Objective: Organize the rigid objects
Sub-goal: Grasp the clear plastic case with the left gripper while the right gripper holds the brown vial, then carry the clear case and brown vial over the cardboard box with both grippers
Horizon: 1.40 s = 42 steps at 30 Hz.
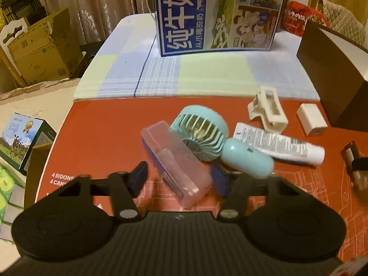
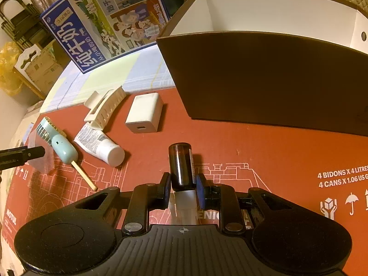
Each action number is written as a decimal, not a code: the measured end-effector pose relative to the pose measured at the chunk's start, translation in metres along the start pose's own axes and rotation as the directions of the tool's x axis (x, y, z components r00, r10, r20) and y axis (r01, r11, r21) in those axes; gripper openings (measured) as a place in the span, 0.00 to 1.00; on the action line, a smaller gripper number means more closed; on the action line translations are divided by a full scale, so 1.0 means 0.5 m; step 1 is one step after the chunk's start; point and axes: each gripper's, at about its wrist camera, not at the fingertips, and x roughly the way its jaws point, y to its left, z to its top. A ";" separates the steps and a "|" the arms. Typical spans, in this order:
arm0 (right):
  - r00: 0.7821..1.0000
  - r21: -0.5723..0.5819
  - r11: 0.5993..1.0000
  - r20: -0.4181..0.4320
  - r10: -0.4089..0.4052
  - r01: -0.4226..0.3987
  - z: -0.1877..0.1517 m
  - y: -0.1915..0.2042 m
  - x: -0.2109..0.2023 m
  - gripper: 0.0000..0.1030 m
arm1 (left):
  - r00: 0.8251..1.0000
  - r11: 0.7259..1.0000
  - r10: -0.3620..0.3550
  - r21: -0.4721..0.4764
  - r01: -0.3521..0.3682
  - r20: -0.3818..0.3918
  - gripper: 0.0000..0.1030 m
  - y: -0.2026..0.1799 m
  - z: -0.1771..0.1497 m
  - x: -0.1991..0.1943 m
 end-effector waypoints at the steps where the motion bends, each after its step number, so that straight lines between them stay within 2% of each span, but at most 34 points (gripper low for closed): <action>1: 1.000 -0.002 1.000 -0.002 0.003 -0.003 0.000 0.000 0.001 0.20 | 1.000 1.000 -0.006 0.003 0.006 -0.011 0.37 0.007 -0.002 0.001; 3: 1.000 -0.005 1.000 -0.008 0.006 -0.006 0.000 0.000 0.003 0.20 | 1.000 1.000 -0.005 0.004 0.005 -0.021 0.33 0.019 -0.010 -0.002; 6: 1.000 -0.009 1.000 -0.018 0.009 -0.009 -0.001 0.002 0.009 0.20 | 0.999 1.000 -0.003 0.020 0.004 -0.035 0.32 0.033 -0.019 -0.009; 8: 1.000 -0.017 1.000 -0.015 0.007 -0.007 0.001 0.004 0.010 0.20 | 0.999 0.999 0.004 0.034 -0.002 -0.036 0.34 0.035 -0.021 -0.015; 12: 1.000 -0.035 0.999 -0.028 -0.001 0.000 0.006 0.012 0.019 0.20 | 1.000 0.998 0.018 0.063 -0.016 -0.020 0.46 0.030 -0.011 -0.013; 15: 0.999 -0.065 0.998 -0.038 -0.013 0.010 0.007 0.020 0.026 0.24 | 1.000 0.997 0.023 0.073 -0.022 -0.012 0.46 0.023 0.002 -0.003; 20: 0.999 -0.118 0.993 -0.038 -0.034 0.029 0.007 0.033 0.031 0.28 | 0.999 0.998 0.040 0.059 -0.039 -0.024 0.44 0.027 0.020 0.015; 25: 0.999 -0.120 0.992 -0.029 -0.044 0.040 0.007 0.038 0.035 0.28 | 0.998 0.997 0.054 0.059 -0.052 -0.035 0.27 0.035 0.024 0.024; 29: 0.998 -0.136 0.989 -0.021 -0.064 0.061 0.008 0.047 0.039 0.27 | 0.997 0.996 0.062 0.063 -0.060 -0.035 0.26 0.035 0.013 0.019; 33: 0.997 -0.158 0.985 -0.024 -0.075 0.070 0.008 0.054 0.042 0.20 | 0.997 0.996 0.064 0.068 -0.062 -0.037 0.26 0.030 0.002 0.010; 42: 0.997 -0.160 0.985 -0.034 -0.067 0.060 0.001 0.055 0.033 0.19 | 0.997 0.997 0.054 0.065 -0.051 -0.051 0.26 0.017 -0.027 -0.017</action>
